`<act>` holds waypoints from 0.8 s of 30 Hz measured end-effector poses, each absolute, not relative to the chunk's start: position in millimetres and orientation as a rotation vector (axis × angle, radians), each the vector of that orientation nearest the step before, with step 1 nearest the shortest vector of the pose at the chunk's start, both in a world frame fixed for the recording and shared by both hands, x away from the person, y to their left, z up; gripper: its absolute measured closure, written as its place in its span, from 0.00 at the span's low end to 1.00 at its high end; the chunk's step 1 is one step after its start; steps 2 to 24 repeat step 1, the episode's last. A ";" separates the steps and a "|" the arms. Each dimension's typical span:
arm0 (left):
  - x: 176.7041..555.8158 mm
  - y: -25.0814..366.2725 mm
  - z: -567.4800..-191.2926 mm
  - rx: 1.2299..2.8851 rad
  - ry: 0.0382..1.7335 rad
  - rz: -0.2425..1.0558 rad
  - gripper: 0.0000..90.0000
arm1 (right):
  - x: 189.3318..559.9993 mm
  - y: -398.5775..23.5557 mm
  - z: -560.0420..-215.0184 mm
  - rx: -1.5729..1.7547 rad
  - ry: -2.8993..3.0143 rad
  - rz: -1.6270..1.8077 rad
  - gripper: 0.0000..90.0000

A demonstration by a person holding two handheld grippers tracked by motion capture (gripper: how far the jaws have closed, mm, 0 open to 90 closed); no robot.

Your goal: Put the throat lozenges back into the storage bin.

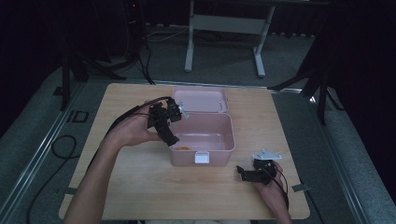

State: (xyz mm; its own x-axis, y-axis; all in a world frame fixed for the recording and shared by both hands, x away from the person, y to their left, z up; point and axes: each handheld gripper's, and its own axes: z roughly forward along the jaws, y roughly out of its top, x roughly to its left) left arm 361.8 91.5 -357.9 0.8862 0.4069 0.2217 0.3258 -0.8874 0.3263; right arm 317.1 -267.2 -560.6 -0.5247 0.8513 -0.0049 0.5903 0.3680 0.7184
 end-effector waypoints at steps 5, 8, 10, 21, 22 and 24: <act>358.9 94.4 -357.2 2.762 0.549 0.427 0.17 | 317.1 -267.2 -560.6 1.258 2.258 0.953 0.14; 358.9 94.4 -357.2 2.762 0.549 0.427 0.17 | 317.1 -267.2 -560.6 1.258 2.258 0.953 0.14; 358.9 94.4 -357.2 2.762 0.549 0.427 0.17 | 317.1 -267.2 -560.6 1.258 2.258 0.953 0.14; 358.9 94.4 -357.2 2.762 0.549 0.427 0.17 | 317.1 -267.2 -560.6 1.258 2.258 0.953 0.14; 358.9 94.4 -357.2 2.762 0.549 0.427 0.17 | 317.1 -267.2 -560.6 1.258 2.258 0.953 0.14; 358.9 94.4 -357.2 2.762 0.549 0.427 0.17 | 317.1 -267.2 -560.6 1.258 2.258 0.953 0.14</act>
